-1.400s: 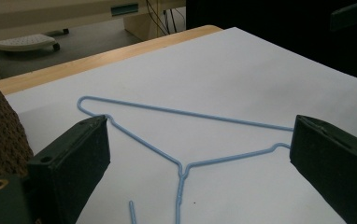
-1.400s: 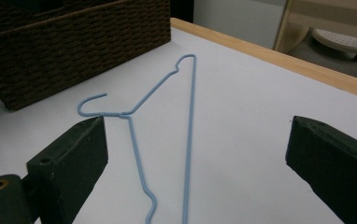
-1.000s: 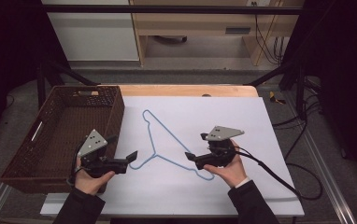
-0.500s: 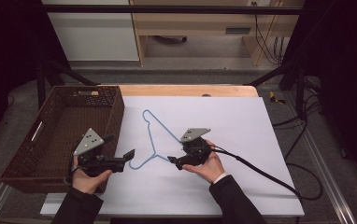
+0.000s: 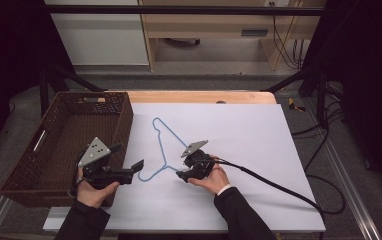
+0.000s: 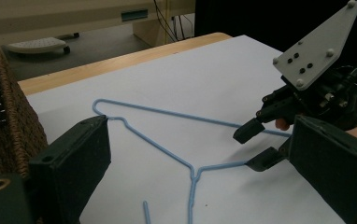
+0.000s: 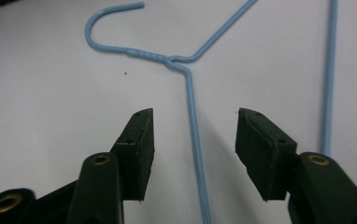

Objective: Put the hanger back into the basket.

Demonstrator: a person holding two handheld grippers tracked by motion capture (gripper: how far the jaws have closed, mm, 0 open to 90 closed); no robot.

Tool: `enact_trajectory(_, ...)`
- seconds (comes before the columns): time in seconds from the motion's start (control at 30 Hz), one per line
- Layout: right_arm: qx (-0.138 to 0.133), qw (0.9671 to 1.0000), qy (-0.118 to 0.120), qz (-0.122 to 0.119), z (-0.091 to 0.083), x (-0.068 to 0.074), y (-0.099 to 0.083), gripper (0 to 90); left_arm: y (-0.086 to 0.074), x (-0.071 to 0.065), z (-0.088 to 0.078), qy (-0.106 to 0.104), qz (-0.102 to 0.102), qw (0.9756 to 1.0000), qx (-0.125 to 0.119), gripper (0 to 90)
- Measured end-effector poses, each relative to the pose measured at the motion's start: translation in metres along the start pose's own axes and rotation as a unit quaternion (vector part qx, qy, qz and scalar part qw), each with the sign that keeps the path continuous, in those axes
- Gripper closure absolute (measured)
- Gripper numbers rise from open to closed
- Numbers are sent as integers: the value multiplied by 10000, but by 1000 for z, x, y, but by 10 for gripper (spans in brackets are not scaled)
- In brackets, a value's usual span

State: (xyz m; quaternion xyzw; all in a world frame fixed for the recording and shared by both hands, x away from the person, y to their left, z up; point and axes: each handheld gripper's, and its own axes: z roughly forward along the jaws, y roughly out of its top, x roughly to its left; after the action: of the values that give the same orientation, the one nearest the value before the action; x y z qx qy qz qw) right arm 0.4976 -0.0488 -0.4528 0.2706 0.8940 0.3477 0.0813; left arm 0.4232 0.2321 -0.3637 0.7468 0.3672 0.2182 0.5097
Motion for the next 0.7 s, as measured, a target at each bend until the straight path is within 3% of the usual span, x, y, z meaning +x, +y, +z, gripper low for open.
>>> enact_trajectory(0.27, 211, 9997, 60, -73, 10, 0, -3, 642, 0, -1, 0, 5, 23, 10000, -3, 53)
enact_trajectory(0.7, 524, 9984, 41, -193, 12, -5, -4, 758, -1, -2, 2, -14, 54, 10000, 61, 54)
